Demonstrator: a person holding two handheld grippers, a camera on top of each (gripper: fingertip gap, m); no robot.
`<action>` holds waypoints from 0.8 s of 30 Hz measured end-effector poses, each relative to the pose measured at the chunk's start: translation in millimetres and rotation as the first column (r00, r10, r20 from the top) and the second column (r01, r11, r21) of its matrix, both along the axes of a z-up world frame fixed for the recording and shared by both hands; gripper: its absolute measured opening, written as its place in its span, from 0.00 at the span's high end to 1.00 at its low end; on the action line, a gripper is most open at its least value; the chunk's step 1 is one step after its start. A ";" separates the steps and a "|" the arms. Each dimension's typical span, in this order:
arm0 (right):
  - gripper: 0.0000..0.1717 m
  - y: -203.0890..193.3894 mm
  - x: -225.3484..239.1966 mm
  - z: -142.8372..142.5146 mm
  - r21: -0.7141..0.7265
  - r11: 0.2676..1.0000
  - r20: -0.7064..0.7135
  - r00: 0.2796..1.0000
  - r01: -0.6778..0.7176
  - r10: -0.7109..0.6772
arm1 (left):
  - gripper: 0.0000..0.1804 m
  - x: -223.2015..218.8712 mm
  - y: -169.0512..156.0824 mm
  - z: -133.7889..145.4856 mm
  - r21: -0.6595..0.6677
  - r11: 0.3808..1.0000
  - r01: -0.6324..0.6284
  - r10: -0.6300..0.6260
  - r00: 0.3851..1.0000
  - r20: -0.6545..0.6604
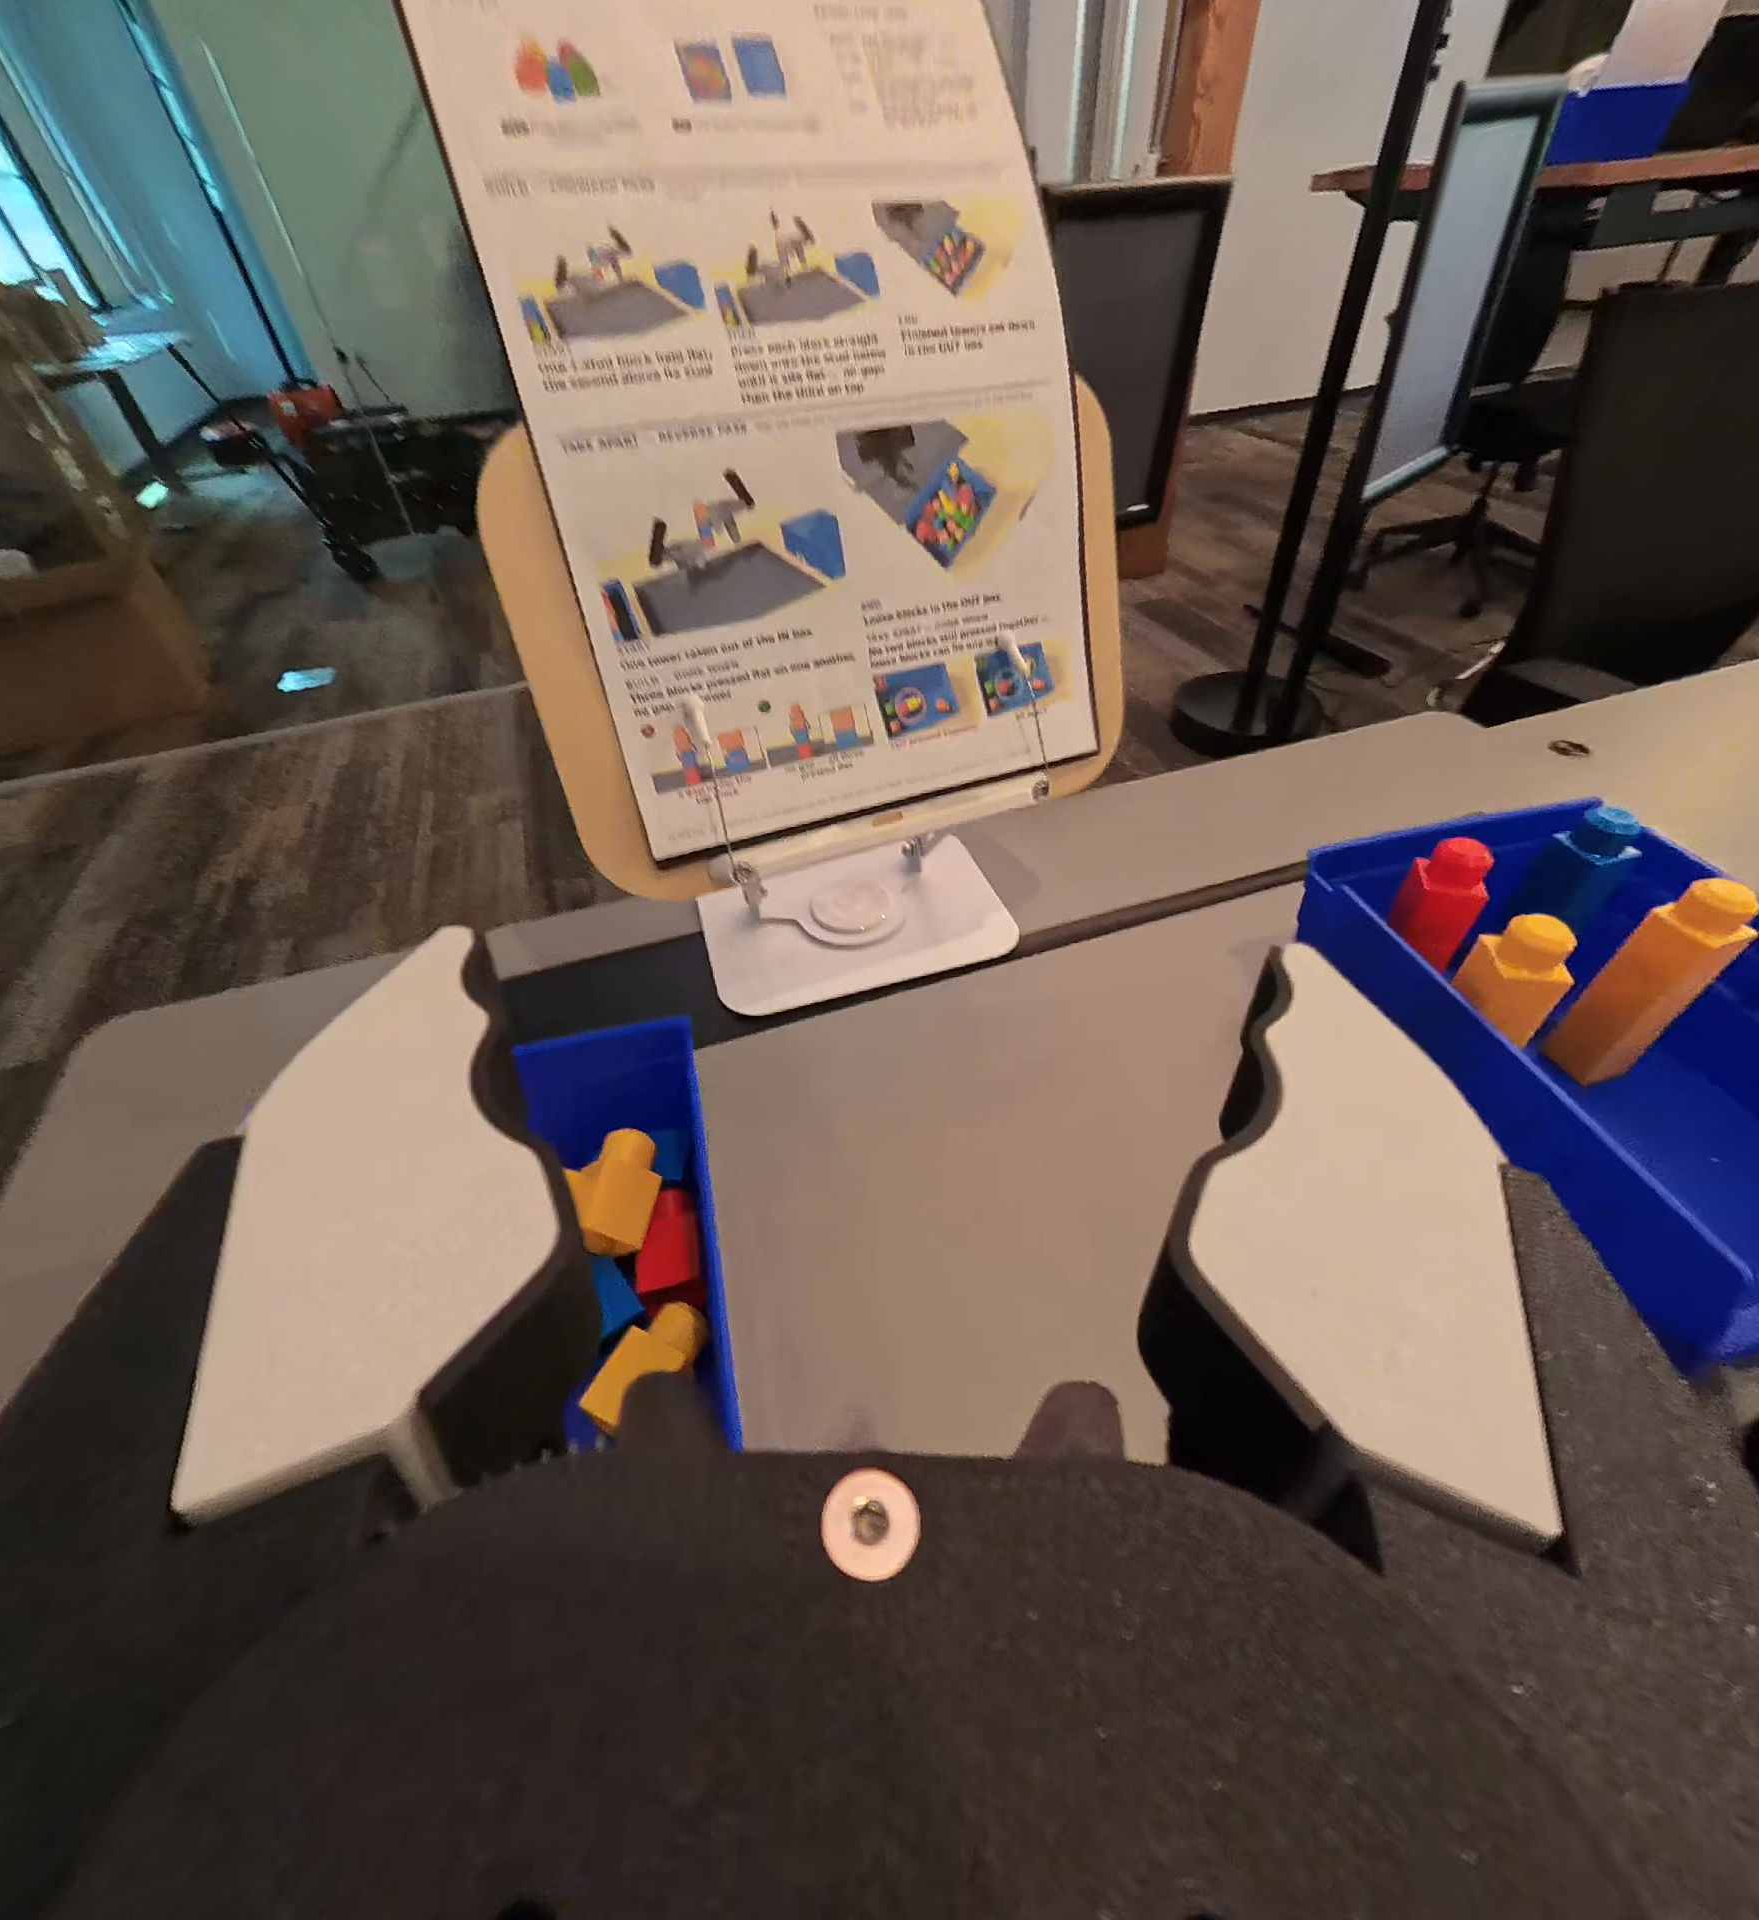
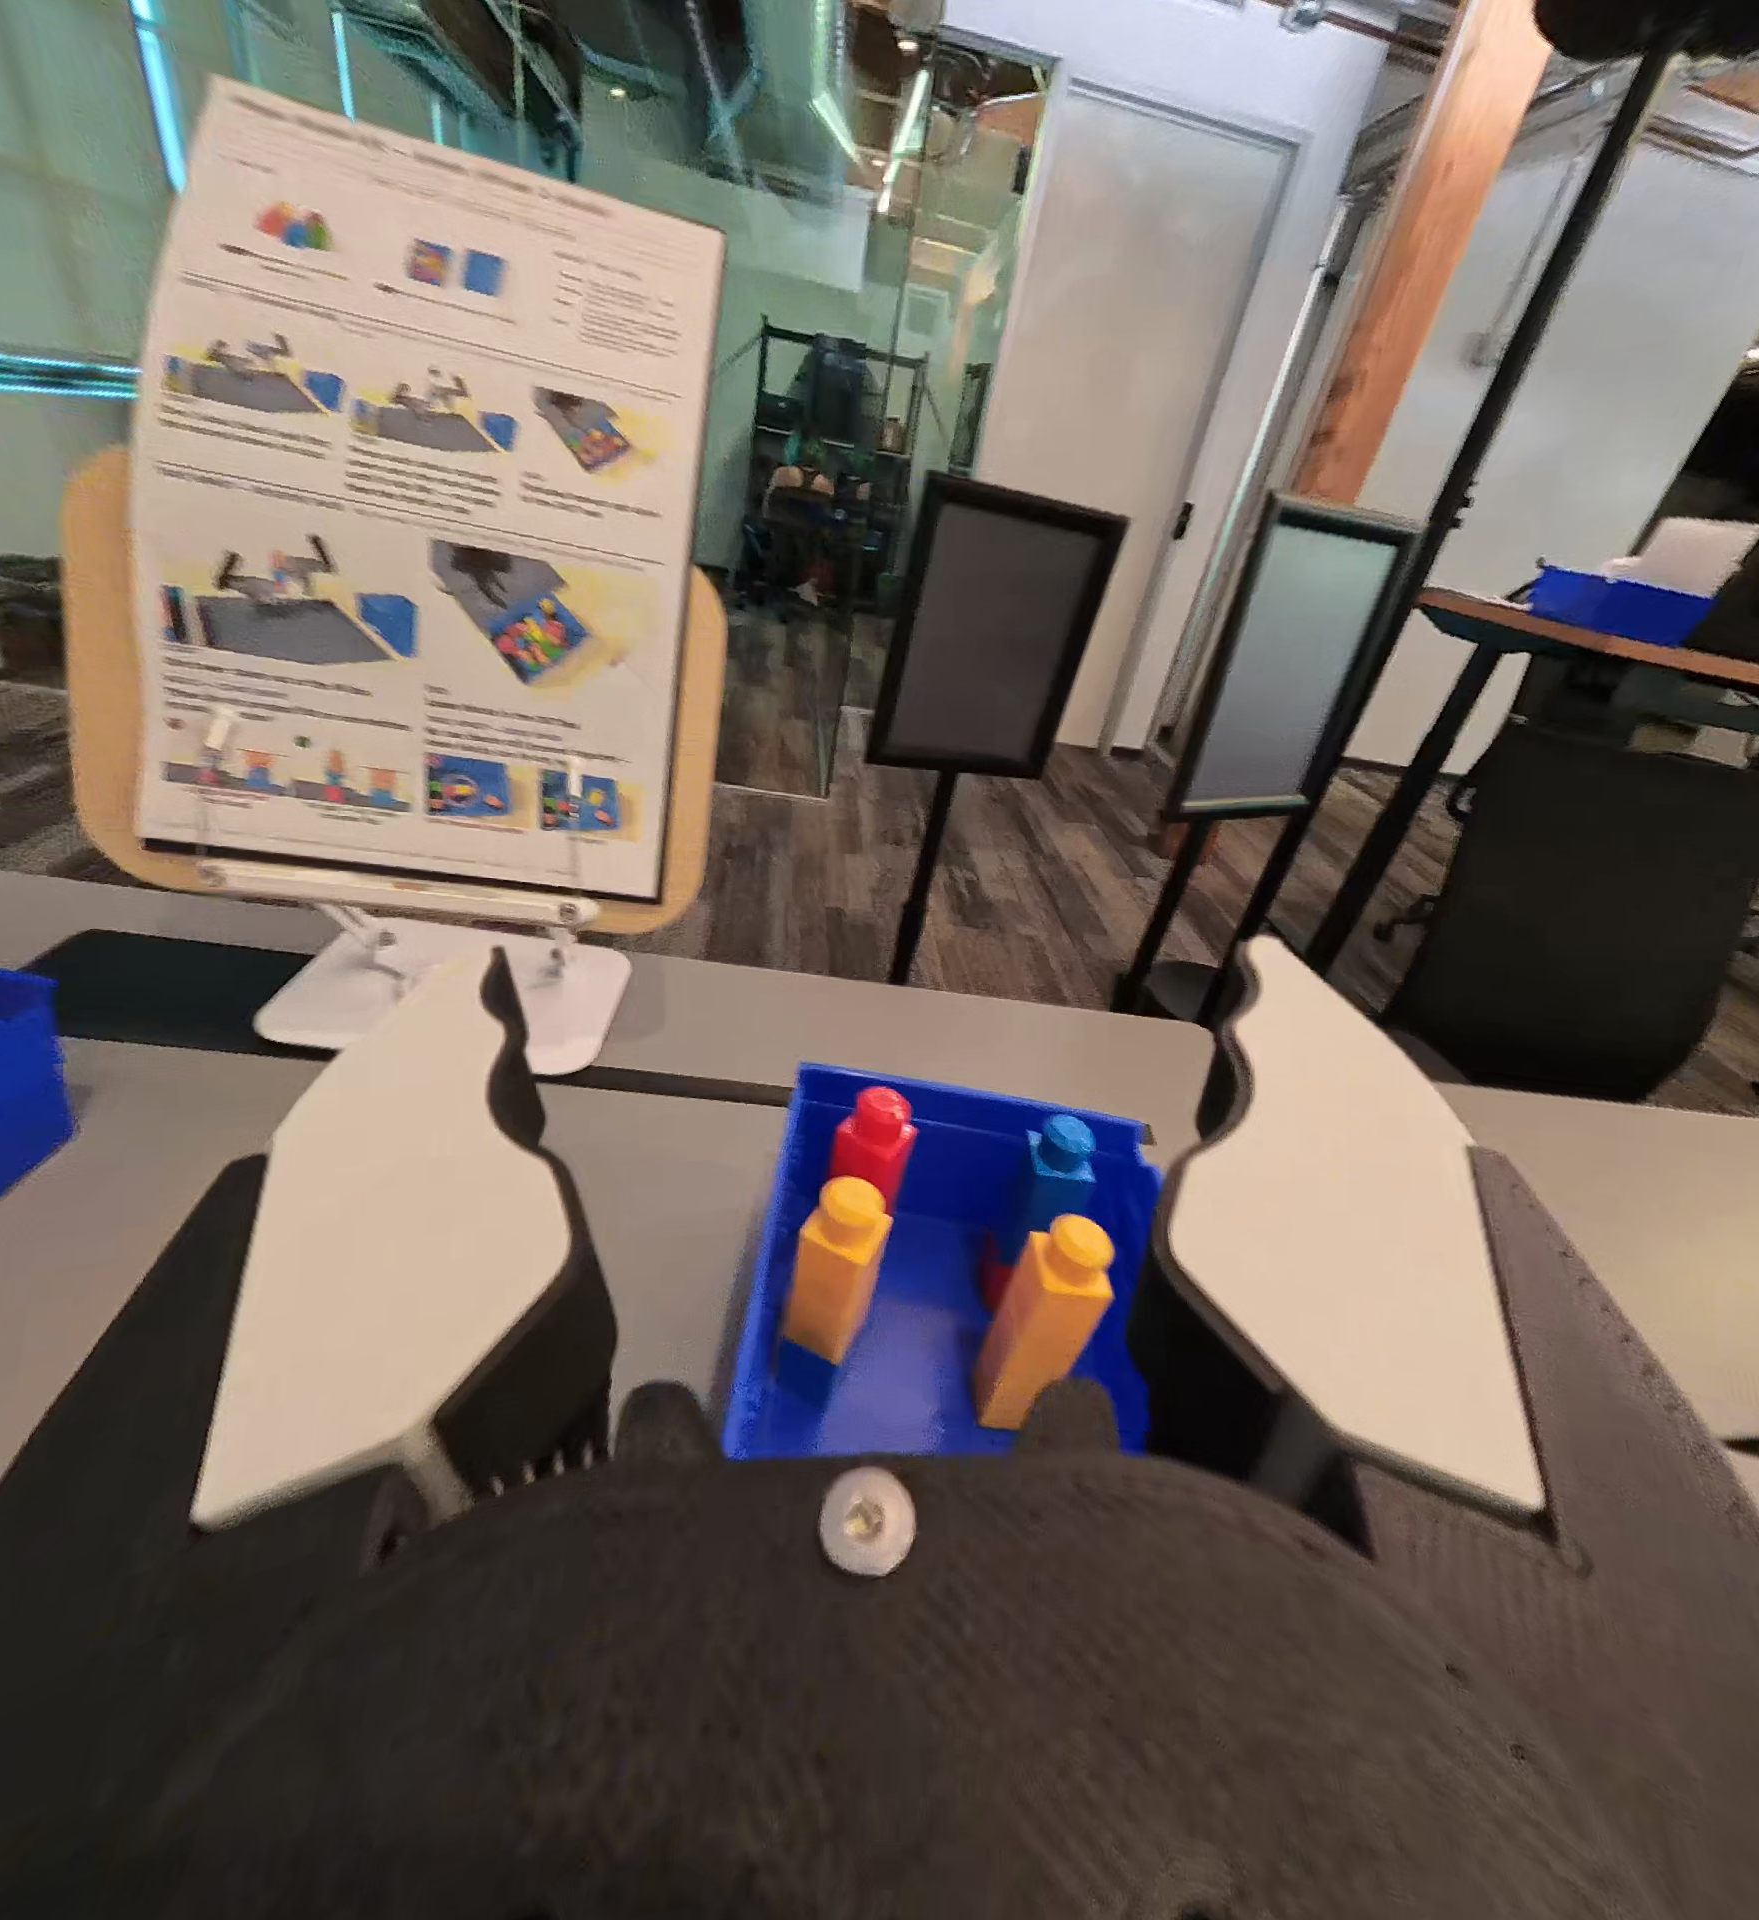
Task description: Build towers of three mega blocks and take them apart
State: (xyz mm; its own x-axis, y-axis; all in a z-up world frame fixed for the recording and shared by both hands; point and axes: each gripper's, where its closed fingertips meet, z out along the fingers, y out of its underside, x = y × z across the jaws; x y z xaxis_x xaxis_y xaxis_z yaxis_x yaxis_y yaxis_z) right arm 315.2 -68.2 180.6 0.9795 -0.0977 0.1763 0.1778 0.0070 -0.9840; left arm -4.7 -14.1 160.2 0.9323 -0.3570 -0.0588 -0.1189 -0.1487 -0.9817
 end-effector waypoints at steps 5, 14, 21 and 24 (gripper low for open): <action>0.21 15.9 -63.0 8.2 -0.044 0.996 0.003 0.997 -0.077 0.077 | 0.21 16.9 -3.7 9.5 0.000 0.998 -0.064 0.064 0.998 -0.026; 0.20 37.8 -119.1 -85.0 -0.225 0.967 -0.066 0.992 -0.122 0.110 | 0.19 29.2 14.9 -119.1 -0.230 0.959 -0.168 0.168 0.986 -0.020; 0.20 47.4 -132.9 -184.4 -0.372 0.919 -0.117 0.989 -0.129 0.091 | 0.19 16.5 9.8 -224.4 -0.390 0.891 -0.233 0.245 0.969 -0.019; 0.21 52.4 -132.7 -227.4 -0.434 0.893 -0.141 0.988 -0.118 0.062 | 0.19 15.0 4.5 -253.0 -0.430 0.867 -0.250 0.265 0.964 -0.026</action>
